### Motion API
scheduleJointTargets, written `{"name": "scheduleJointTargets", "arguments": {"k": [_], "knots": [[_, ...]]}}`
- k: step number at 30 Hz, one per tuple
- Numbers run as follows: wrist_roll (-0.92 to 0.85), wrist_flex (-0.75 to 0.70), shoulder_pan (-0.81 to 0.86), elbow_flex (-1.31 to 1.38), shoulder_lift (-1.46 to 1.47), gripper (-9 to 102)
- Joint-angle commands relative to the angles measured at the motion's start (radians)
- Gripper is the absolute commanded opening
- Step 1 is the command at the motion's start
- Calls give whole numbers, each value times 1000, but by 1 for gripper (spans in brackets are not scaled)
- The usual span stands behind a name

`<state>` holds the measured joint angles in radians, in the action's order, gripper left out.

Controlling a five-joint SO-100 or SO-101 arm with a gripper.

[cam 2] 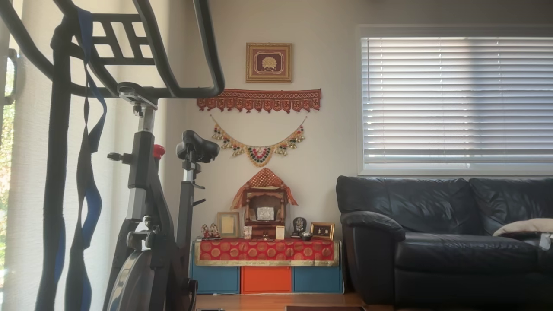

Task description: Sort medicines into box.

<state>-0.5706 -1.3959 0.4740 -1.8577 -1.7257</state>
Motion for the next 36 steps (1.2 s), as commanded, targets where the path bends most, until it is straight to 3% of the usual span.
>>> {"name": "scheduleJointTargets", "arguments": {"k": [1,23,36], "knots": [[5,-5,-20,2,-83,27],[21,-17,-77,-3,-41,26],[18,5,-77,-32,-46,16]]}}
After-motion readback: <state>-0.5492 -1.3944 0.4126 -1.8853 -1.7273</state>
